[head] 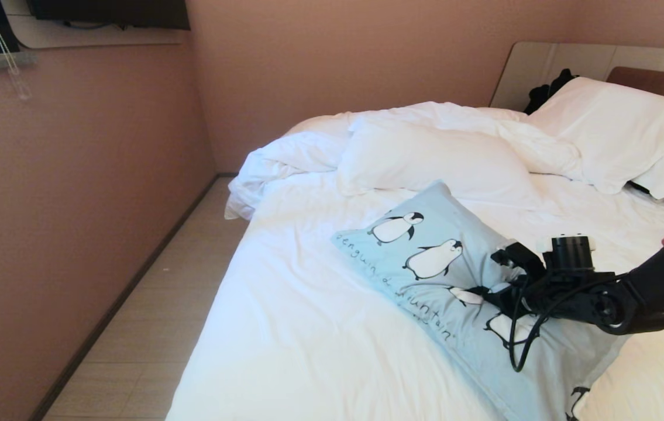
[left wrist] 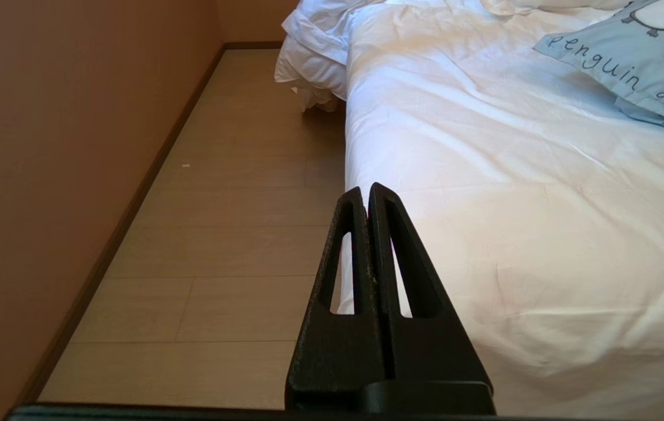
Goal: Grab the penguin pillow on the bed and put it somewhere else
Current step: Pick up the pillow
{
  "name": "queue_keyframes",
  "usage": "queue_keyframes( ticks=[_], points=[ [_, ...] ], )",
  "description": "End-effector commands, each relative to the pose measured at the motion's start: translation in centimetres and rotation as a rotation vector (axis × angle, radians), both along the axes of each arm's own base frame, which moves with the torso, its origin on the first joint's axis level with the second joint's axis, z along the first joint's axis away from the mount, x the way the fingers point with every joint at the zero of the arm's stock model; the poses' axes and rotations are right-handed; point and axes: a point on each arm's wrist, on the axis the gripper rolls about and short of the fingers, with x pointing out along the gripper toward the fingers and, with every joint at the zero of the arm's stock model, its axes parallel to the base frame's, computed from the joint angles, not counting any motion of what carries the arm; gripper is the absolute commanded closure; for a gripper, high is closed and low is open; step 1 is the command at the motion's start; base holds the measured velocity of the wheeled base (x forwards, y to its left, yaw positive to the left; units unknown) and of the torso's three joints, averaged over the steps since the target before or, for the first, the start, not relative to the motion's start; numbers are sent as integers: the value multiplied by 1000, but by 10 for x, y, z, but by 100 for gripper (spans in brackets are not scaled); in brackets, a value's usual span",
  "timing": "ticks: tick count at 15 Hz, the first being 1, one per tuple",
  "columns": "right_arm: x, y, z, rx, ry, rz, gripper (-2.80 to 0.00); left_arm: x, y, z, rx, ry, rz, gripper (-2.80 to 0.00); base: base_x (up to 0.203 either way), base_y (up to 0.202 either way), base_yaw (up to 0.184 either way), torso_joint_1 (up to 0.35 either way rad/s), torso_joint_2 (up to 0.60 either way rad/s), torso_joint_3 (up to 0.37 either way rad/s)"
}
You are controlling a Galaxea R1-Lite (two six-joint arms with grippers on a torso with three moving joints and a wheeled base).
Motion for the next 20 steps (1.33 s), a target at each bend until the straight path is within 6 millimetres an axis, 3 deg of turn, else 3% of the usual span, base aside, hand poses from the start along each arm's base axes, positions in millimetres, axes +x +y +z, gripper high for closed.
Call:
queue_keyframes(
  ticks=[1, 9, 14, 20],
  points=[
    [-3, 0, 17, 5, -49, 0, 0, 0, 0, 0, 0, -1, 0, 0, 0, 0, 0, 0, 0, 0],
    [-9, 0, 67, 147, -185, -88, 0, 0, 0, 0, 0, -1, 0, 0, 0, 0, 0, 0, 0, 0],
    [-13, -1, 89, 185, -246, -105, 0, 0, 0, 0, 0, -1, 0, 0, 0, 0, 0, 0, 0, 0],
    [-25, -23, 140, 301, -400, -214, 0, 0, 0, 0, 0, -1, 0, 0, 0, 0, 0, 0, 0, 0]
  ],
)
